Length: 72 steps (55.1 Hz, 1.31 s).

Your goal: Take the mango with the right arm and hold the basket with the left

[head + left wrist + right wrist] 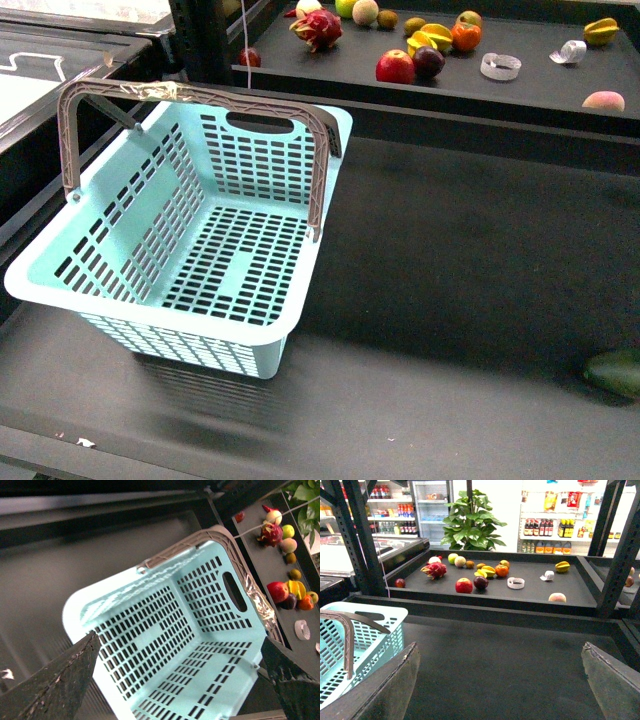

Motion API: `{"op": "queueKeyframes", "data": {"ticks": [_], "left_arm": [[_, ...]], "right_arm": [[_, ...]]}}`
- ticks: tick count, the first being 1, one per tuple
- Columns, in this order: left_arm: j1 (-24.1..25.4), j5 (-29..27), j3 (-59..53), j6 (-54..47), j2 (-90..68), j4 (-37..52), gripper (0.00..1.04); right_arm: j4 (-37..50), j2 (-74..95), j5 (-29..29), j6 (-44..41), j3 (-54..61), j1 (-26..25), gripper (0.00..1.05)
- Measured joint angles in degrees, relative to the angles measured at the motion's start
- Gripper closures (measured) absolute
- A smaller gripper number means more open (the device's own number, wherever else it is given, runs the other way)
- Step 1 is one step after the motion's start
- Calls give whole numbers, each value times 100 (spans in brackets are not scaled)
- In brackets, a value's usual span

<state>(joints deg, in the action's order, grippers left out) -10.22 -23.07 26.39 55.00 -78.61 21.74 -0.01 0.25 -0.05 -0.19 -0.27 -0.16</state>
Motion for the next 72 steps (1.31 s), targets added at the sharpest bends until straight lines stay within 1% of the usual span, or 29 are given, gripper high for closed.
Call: {"op": "queueKeyframes", "data": {"ticks": [9,26,35,53,72], "left_arm": [[-227,398,802,442,-1139,234,8],[-516,837,2361,1064,-2828,254,8],[-601,951,3036,1270,-3344,131,8],[-601,1113,4144,1412,-4181,-210,8],[-564,1182,4924,1408,-4765,-503,8]], "right_arm": [[0,0,0,0,0,0,8],[0,0,0,0,0,0,8],[0,0,0,0,0,0,8],[0,0,0,0,0,0,8],[0,0,0,0,0,0,8]]}}
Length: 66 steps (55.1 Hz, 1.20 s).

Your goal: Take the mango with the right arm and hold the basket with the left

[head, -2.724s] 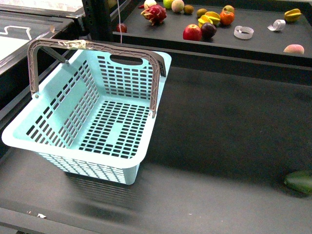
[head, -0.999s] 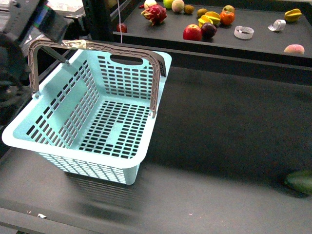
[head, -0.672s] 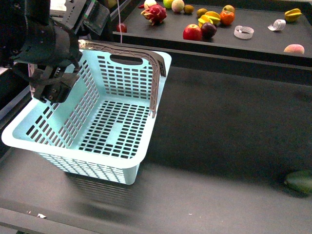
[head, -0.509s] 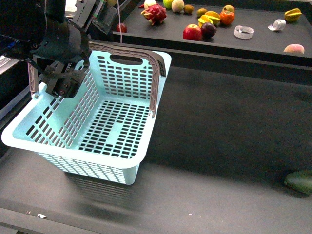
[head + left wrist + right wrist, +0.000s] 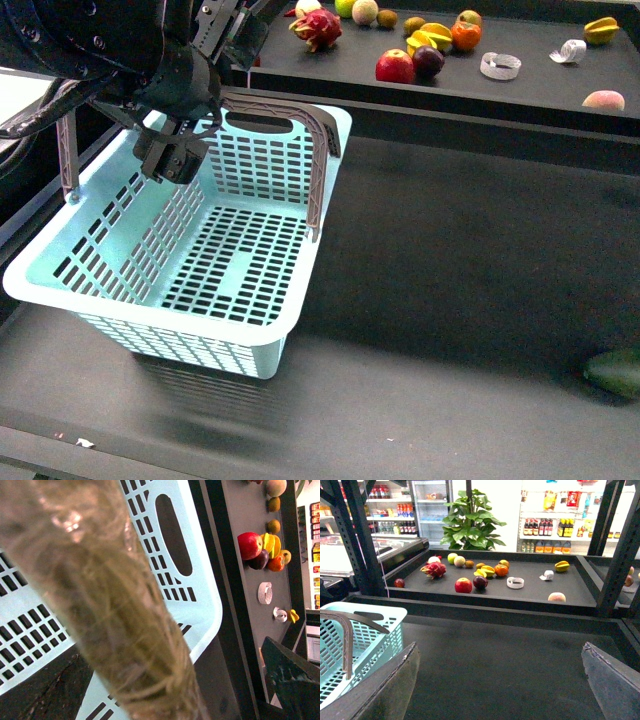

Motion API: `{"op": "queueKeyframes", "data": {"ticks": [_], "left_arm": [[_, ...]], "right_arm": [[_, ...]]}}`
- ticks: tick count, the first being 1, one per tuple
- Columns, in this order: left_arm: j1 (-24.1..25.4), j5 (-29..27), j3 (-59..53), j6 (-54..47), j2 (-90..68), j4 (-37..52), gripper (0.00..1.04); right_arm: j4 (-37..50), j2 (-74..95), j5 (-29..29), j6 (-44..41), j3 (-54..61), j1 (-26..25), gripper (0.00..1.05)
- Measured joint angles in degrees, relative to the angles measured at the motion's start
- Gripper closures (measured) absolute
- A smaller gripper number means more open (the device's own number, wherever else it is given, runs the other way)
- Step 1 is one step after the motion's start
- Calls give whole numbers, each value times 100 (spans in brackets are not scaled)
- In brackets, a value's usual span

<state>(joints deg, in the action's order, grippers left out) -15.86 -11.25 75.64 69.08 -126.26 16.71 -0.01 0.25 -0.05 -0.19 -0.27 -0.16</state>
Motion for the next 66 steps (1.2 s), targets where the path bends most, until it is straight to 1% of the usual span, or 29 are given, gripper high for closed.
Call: {"op": "queueKeyframes", "data": {"ticks": [2,5,8,10,11,16,17,21,22,25,27,28,30,36,40,60,66], "left_arm": [[31,57,109,-7,-59,-26,10],[59,87,203,-31,-116,-28,18],[96,107,282,-50,-168,-28,29],[109,140,297,-79,-188,-28,38],[109,140,297,-92,-190,-28,40],[120,140,297,-136,-195,-28,58],[120,144,297,-138,-195,-28,60],[131,157,323,-155,-221,-28,74],[138,184,326,-149,-234,-28,79],[157,223,326,103,-240,-24,91],[164,223,328,103,-232,-17,97],[166,225,323,-11,-229,-17,99],[164,249,315,-275,-205,-9,99],[160,251,122,-313,-79,72,99],[131,291,-155,-516,125,203,99],[-249,188,-1379,-2028,1353,564,100],[-466,247,-1921,-2549,1781,1073,100]], "right_arm": [[0,0,0,0,0,0,8],[0,0,0,0,0,0,8],[0,0,0,0,0,0,8],[0,0,0,0,0,0,8],[0,0,0,0,0,0,8],[0,0,0,0,0,0,8],[0,0,0,0,0,0,8],[0,0,0,0,0,0,8],[0,0,0,0,0,0,8],[0,0,0,0,0,0,8],[0,0,0,0,0,0,8],[0,0,0,0,0,0,8],[0,0,0,0,0,0,8],[0,0,0,0,0,0,8],[0,0,0,0,0,0,8],[0,0,0,0,0,0,8],[0,0,0,0,0,0,8]]}}
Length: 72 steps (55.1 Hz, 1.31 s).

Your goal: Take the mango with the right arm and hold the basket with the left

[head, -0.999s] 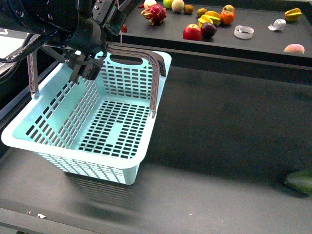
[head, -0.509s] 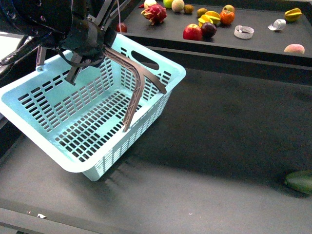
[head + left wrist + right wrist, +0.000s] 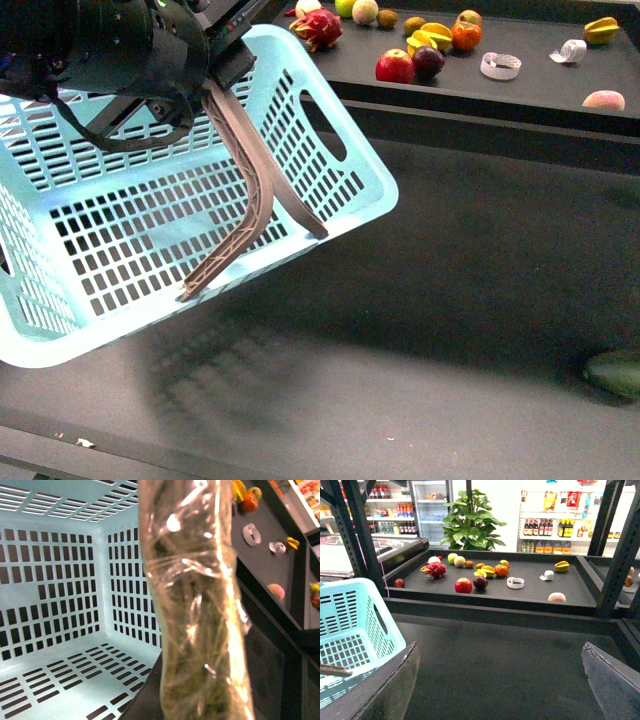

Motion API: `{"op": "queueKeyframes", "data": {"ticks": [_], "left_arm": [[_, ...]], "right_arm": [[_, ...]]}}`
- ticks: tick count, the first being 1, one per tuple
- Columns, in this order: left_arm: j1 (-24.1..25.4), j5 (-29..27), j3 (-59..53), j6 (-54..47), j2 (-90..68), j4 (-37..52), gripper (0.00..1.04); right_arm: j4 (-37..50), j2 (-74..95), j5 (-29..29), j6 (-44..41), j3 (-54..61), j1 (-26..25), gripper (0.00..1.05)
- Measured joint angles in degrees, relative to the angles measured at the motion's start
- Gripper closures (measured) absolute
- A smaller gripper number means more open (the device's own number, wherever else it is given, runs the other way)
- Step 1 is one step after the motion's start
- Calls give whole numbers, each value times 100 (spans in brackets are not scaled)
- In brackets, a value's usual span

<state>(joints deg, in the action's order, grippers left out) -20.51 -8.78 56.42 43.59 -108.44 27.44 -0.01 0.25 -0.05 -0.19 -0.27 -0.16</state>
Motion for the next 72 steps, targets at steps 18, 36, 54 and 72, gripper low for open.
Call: {"op": "queueKeyframes", "data": {"ticks": [18,36,54,72], "left_arm": [[-748,122,-1220,-1679,820,920,100],[-1370,365,-1690,-2302,1069,1585,100],[-1676,568,-1644,-2304,999,2009,100],[-1799,1082,-1519,-2258,896,2090,100]], "right_arm": [[0,0,0,0,0,0,8],[0,0,0,0,0,0,8],[0,0,0,0,0,0,8],[0,0,0,0,0,0,8]]}}
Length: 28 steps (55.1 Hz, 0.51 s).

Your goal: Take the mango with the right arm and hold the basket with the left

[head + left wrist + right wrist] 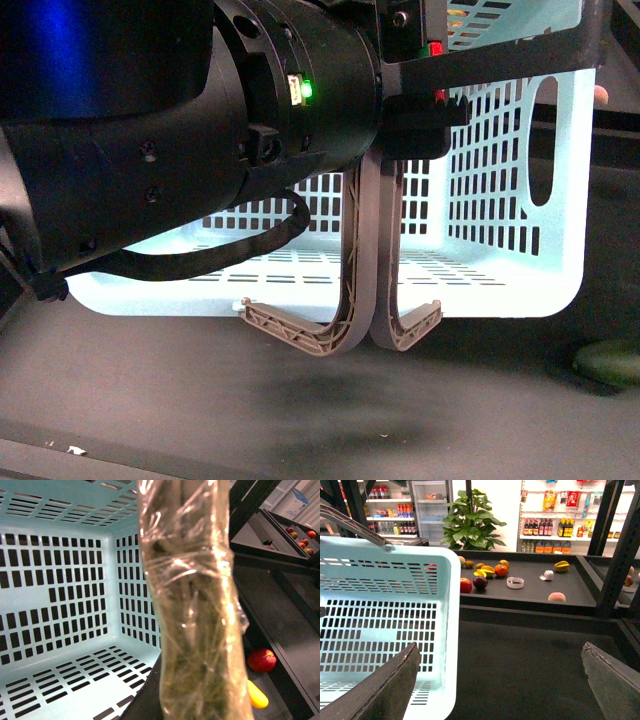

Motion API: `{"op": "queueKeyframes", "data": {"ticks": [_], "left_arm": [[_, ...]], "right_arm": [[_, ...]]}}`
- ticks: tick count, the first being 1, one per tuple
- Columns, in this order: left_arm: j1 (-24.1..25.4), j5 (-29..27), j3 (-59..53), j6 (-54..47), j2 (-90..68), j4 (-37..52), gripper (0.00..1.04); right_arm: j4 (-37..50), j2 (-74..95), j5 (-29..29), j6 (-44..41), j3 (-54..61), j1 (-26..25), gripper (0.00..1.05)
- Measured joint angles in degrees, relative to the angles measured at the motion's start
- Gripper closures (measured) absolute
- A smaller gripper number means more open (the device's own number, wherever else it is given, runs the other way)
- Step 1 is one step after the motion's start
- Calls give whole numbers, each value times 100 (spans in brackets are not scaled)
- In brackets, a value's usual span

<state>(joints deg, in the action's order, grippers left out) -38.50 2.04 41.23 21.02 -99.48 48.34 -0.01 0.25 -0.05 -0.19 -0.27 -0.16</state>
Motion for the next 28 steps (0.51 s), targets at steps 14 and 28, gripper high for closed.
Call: {"op": "queueKeyframes", "data": {"ticks": [14,28], "left_arm": [[-20,103,0,-59,0,4,100],[4,-79,0,-20,0,-7,100]], "right_arm": [[0,0,0,0,0,0,8],[0,0,0,0,0,0,8]]}}
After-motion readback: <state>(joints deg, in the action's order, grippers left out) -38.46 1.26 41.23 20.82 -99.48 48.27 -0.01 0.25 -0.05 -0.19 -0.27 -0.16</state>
